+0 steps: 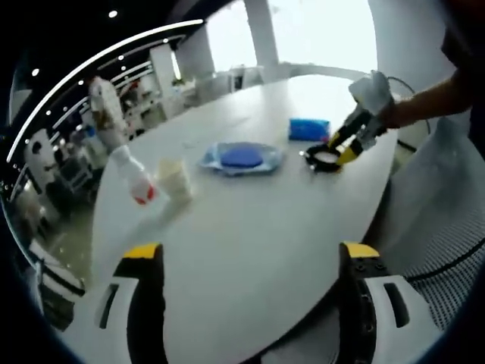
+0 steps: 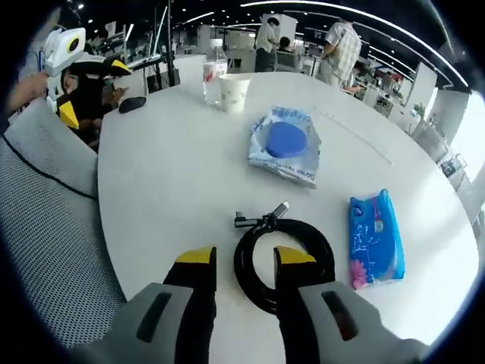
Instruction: Arrange the tabletop items into an orderly group along one side of the table until the central work area is clear of visible clutter.
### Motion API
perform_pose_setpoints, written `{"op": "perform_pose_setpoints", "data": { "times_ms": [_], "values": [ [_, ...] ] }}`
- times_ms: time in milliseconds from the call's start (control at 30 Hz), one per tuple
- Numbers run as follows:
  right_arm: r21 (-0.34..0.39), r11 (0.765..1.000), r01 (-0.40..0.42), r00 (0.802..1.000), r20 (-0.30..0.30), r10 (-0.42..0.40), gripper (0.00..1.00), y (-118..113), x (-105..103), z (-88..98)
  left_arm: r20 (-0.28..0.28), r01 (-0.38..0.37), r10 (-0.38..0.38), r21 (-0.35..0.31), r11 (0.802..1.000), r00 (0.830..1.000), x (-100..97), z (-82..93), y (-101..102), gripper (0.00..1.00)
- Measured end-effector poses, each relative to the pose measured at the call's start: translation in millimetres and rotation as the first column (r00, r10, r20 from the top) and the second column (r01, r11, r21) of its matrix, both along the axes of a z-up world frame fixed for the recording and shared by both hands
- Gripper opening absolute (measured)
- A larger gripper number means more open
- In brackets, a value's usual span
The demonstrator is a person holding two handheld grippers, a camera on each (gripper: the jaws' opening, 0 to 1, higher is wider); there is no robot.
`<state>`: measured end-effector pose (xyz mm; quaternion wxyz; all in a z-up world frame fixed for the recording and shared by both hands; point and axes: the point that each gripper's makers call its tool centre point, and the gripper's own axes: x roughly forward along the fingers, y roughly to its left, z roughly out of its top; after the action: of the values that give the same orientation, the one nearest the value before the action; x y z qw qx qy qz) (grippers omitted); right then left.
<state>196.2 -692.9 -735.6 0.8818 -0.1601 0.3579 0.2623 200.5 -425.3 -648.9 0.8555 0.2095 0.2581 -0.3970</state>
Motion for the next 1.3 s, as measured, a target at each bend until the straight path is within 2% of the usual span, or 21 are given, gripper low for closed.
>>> {"op": "perform_pose_setpoints", "data": {
  "times_ms": [200,367,433,633,767,833,1000,1167,1300],
  "values": [
    [0.05,0.996,0.08,0.997,0.004,-0.08,0.35,0.6,6.9,4.2,0.028,0.044,-0.045,0.008,0.999,0.999,18.6,12.0,-17.6,0.9],
    [0.069,0.986,0.153,0.988,-0.016,-0.153,0.37,-6.1,12.0,4.3,0.03,0.068,-0.068,-0.001,0.998,0.997,32.0,20.1,-30.0,0.9],
    [0.127,0.97,0.206,0.979,-0.034,-0.203,0.38,-6.3,13.9,8.1,0.032,0.078,-0.077,-0.004,0.997,0.996,37.8,23.0,-34.8,0.89],
    [0.177,0.948,0.265,0.964,-0.052,-0.26,0.41,-8.2,19.7,12.2,0.037,0.091,-0.091,0.008,0.996,0.995,56.5,28.7,-42.5,0.87],
    [0.227,0.923,0.312,0.95,-0.08,-0.301,0.41,-5.0,22.4,13.5,0.034,0.093,-0.093,0.008,0.996,0.995,68.6,31.9,-47.0,0.86],
    [0.23,0.915,0.333,0.943,-0.104,-0.317,0.41,-4.1,22.1,11.5,0.034,0.099,-0.099,0.01,0.995,0.994,74.6,33.4,-49.9,0.85],
    [0.268,0.892,0.364,0.931,-0.122,-0.344,0.41,2.2,24.9,11.9,0.04,0.112,-0.113,0.016,0.994,0.993,88.1,38.0,-58.8,0.84],
    [0.278,0.875,0.396,0.918,-0.146,-0.369,0.44,4.2,26.0,8.8,0.06,0.125,-0.126,0.034,0.992,0.99,104.6,46.0,-69.6,0.78],
    [0.302,0.841,0.449,0.893,-0.183,-0.411,0.48,2.4,25.9,6.8,0.067,0.135,-0.137,0.041,0.99,0.988,115.6,50.5,-78.6,0.77]
  ]
}}
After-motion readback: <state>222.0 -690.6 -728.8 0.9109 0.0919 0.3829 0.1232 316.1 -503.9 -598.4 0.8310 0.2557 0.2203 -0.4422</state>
